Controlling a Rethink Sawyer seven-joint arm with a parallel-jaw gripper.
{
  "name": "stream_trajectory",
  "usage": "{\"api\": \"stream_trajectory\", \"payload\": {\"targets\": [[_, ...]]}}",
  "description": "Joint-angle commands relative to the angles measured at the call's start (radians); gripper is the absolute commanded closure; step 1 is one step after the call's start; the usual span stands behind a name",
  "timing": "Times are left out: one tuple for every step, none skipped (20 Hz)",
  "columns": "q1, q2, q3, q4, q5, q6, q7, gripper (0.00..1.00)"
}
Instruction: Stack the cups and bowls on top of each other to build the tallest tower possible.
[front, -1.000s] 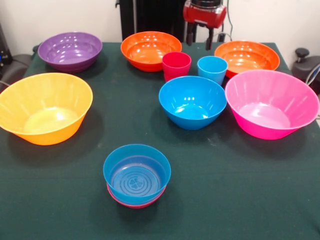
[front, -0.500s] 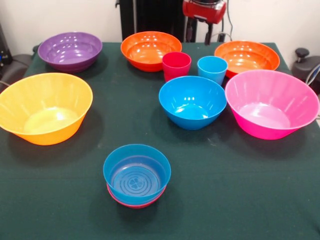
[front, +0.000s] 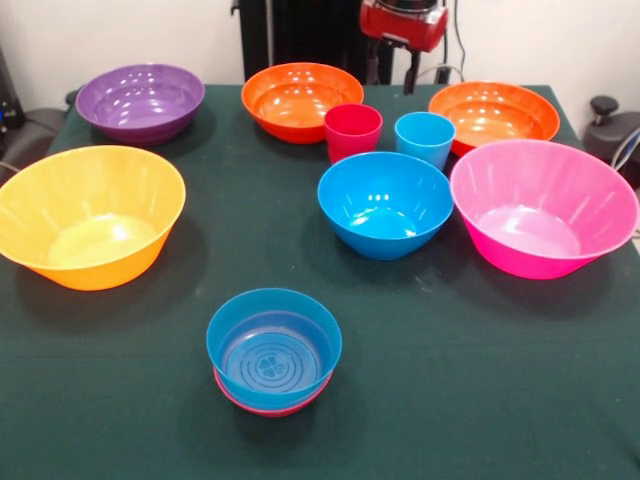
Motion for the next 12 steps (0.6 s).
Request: {"api": "stream_trajectory", "payload": {"targets": [[0.020,0.026,0.017,-0.175,-0.007,0.143,0.043,0.00],[0.019,0.023,0.017,-0.180,-0.009,0.152,0.043,0.00],[0.021,0.013,0.013,-0.185,-0.011,0.170,0.041,0.00],[0.022,0.009,0.009,-0.190,-0.014,0.178,0.040,0.00],[0.024,0.000,0.004,-0.202,-0.016,0.202,0.036,0.00],[0.024,-0.005,0.004,-0.206,-0.019,0.215,0.037,0.00],[0.020,-0.014,0.008,-0.218,-0.021,0.237,0.032,0.00],[0.017,-0.018,0.012,-0.219,-0.024,0.244,0.032,0.00],[0.014,-0.021,0.015,-0.225,-0.026,0.253,0.031,0.00],[0.011,-0.023,0.018,-0.231,-0.028,0.263,0.030,0.00],[0.009,-0.025,0.018,-0.258,-0.027,0.292,0.024,0.00],[0.006,-0.028,0.021,-0.260,-0.030,0.296,0.024,0.00]]}}
